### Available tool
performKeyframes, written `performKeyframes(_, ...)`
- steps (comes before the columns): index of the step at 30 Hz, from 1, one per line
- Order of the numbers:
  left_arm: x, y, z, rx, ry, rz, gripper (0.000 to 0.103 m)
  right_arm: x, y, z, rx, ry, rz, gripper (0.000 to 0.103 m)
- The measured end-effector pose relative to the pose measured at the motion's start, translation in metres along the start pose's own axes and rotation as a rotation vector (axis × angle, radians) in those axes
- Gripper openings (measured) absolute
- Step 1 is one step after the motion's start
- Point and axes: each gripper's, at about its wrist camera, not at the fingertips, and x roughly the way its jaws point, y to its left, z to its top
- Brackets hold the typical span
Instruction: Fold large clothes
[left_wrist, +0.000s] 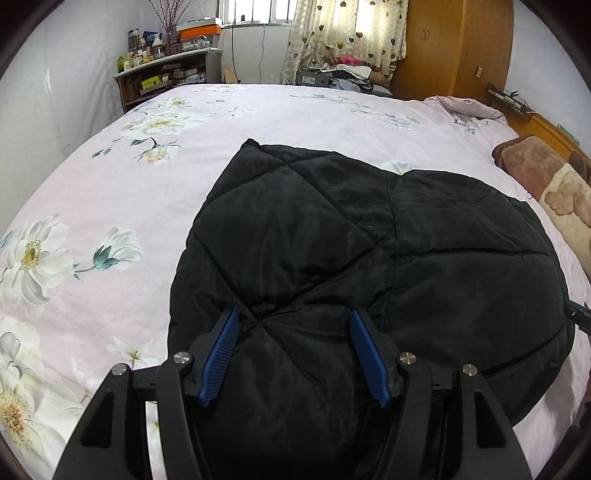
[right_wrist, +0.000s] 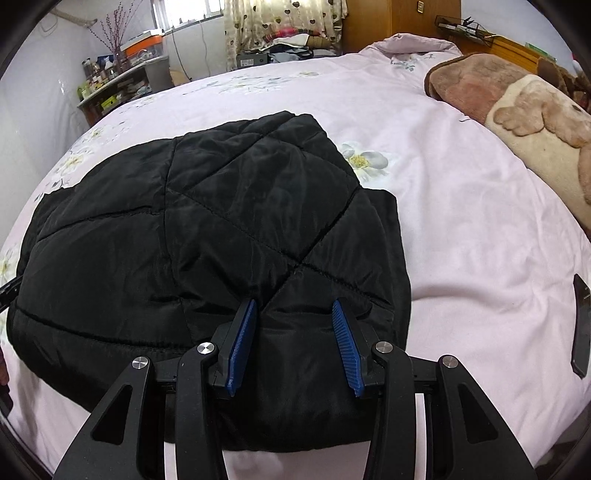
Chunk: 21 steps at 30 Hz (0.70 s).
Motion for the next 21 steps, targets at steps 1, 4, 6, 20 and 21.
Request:
performKeyframes(1,-0.004,0.0,0.001,-0.001,-0.002,0.001,0.065,-0.005,0.001,0.002,-0.004,-0.004,-0.006,0.043)
performKeyframes(4,-0.019,0.003,0.001,-0.003,-0.043,0.007,0.065,-0.025,0.001,0.003,-0.011,-0.058,0.009,0.043)
performKeyframes(6,-0.022,0.01,-0.001,-0.007,-0.054,0.024,0.065,-0.027,-0.002,0.004,-0.001,-0.068,0.007,0.043)
performKeyframes(20,-0.048,0.049,-0.014,-0.148,-0.071,0.002,0.063,-0.042,-0.01,-0.002,0.063,-0.06,0.043,0.045)
performKeyframes(21,-0.049,0.055,-0.012,-0.158,-0.073,0.008,0.06,-0.045,-0.012,-0.005,0.066,-0.061,0.052,0.045)
